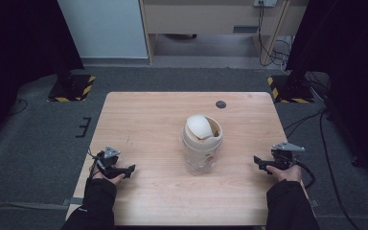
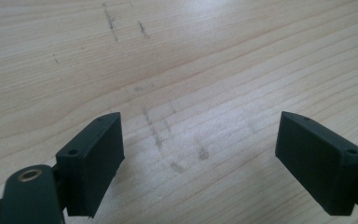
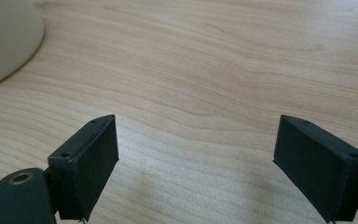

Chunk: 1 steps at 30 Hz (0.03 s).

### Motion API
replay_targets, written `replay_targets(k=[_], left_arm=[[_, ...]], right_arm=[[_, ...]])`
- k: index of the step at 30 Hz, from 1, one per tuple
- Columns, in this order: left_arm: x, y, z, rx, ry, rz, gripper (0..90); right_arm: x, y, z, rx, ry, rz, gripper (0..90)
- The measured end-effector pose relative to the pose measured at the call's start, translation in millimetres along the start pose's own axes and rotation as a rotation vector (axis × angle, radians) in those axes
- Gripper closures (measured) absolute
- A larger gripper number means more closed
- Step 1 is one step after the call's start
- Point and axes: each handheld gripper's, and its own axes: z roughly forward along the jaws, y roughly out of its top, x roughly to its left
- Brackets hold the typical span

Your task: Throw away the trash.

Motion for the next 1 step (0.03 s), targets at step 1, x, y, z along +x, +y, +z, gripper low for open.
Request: replay_targets(k=[1], left_arm=[[0.2, -0.5, 0.9, 0.007, 0.0, 0.0, 14.3]], right_arm=[[-0.3, -0.5, 0.7, 0.005, 0.0, -0.003, 12.8]])
